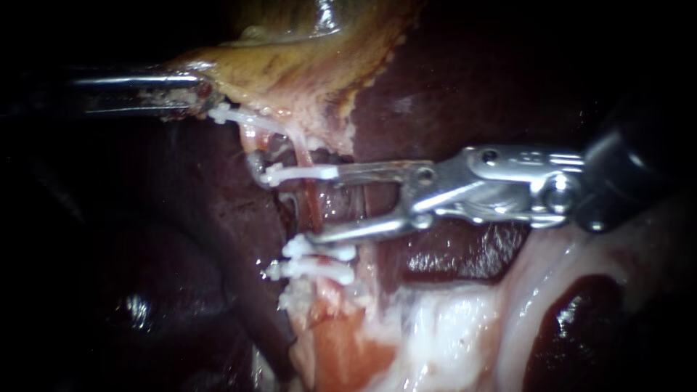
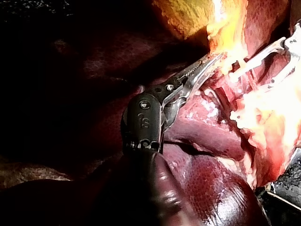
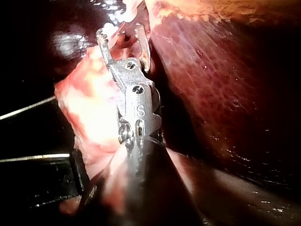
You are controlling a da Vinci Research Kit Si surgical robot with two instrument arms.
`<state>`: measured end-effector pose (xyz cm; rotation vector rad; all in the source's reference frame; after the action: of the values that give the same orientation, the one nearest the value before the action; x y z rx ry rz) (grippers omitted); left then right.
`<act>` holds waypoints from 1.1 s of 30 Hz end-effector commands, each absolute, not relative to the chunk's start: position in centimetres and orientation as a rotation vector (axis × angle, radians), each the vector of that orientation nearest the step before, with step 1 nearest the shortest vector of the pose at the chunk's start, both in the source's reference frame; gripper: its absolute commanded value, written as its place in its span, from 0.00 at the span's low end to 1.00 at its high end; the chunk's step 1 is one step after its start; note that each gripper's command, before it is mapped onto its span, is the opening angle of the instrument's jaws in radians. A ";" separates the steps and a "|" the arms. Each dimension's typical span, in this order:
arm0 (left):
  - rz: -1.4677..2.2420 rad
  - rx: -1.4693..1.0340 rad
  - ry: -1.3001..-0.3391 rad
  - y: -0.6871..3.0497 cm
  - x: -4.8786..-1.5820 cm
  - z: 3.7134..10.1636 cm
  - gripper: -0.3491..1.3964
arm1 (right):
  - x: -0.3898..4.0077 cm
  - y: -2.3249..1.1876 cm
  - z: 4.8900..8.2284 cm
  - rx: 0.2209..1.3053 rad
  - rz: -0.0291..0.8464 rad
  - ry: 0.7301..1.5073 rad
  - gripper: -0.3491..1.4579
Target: Going back third clip right tube
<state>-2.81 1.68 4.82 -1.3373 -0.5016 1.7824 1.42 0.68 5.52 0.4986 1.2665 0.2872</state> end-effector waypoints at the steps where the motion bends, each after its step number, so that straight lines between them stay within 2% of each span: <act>1: 1.783 -1.338 -0.502 1.69 -2.81 4.82 0.00 | 1.32 0.66 5.51 0.480 0.270 1.271 0.47; 7: 1.783 -1.338 -0.503 1.69 -2.80 4.82 0.00 | 0.85 0.63 5.43 0.450 0.210 1.287 0.47; 12: 1.782 -1.338 -0.502 1.69 -2.81 4.82 0.00 | 0.66 0.65 5.37 0.444 0.194 1.293 0.47; 19: 1.782 -1.337 -0.497 1.68 -2.87 4.85 0.00 | 0.59 0.69 5.28 0.437 0.189 1.295 0.47; 33: 1.809 -1.357 -0.506 1.47 -3.36 5.35 0.00 | 0.59 0.69 5.21 0.435 0.185 1.296 0.47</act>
<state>-3.38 1.46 5.37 -1.3577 -0.5081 1.8112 0.59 0.68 5.21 0.4349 1.2965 0.1855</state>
